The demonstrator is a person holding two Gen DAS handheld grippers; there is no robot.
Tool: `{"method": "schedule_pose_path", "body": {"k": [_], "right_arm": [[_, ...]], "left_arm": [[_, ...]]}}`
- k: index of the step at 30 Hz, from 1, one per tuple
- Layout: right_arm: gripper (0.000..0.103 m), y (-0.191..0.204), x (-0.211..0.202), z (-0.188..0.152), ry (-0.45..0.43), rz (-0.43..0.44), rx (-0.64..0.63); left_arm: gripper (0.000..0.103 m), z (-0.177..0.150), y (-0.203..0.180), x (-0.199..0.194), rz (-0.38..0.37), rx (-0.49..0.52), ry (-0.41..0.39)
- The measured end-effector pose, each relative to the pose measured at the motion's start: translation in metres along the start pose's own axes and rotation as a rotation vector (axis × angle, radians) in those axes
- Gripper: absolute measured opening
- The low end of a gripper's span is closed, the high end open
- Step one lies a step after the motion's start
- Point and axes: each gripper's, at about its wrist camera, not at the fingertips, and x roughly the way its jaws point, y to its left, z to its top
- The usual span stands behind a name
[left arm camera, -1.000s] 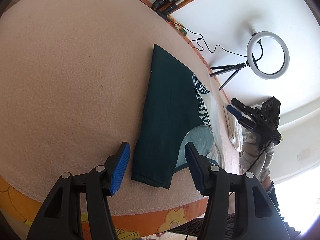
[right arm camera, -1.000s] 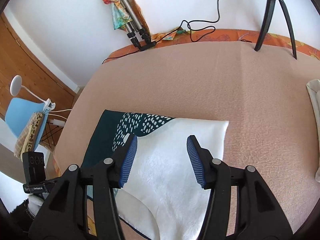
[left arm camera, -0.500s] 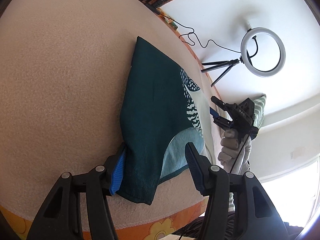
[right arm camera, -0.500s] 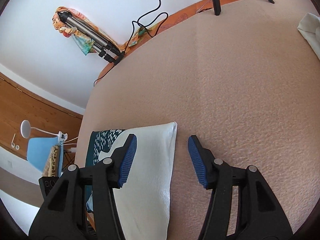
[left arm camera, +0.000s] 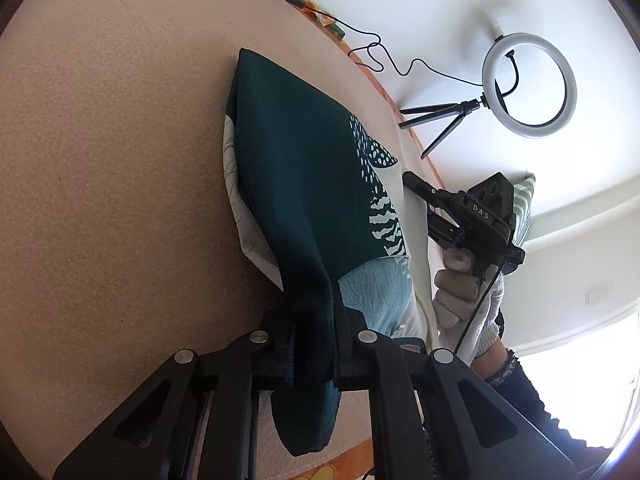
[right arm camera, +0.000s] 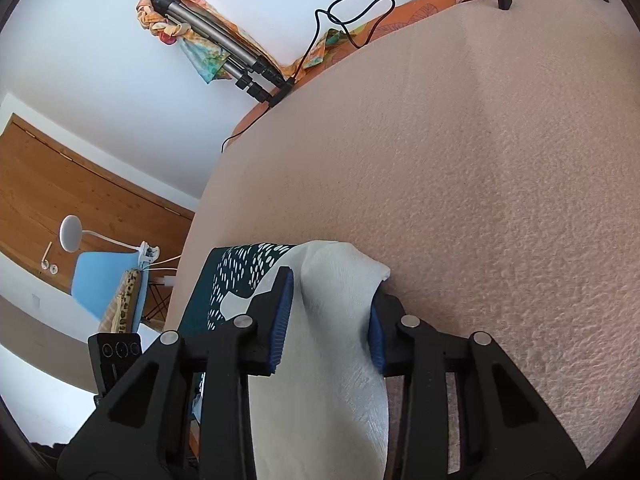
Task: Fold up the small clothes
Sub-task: 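Lift the folded bundle with both tools and carry it toward the pillow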
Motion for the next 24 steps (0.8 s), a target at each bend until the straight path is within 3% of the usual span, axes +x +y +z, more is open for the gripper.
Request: {"method": "schedule_pose_path", "body": {"k": [1,4,13,24], "right_arm": [[0.010,0.001,0.002,0.000,0.008,-0.001,0.006],[0.008,0.008,0.002,-0.001,-0.009,-0.040,-0.015],[0.006,0.036,-0.026,0.005,-0.090,-0.020,-0.036],[0.005,0.056,-0.042,0.005,-0.119,-0.032,-0.060]], "left_arm": [[0.008,0.000,-0.002,0.000,0.005,0.009,-0.008],[0.006,-0.002,-0.006,-0.004,0.016,0.045,-0.038],[0.004,-0.005,-0.010,-0.014,0.008,0.087,-0.092],[0.003,-0.005,-0.019,-0.013,0.007,0.142,-0.128]]}}
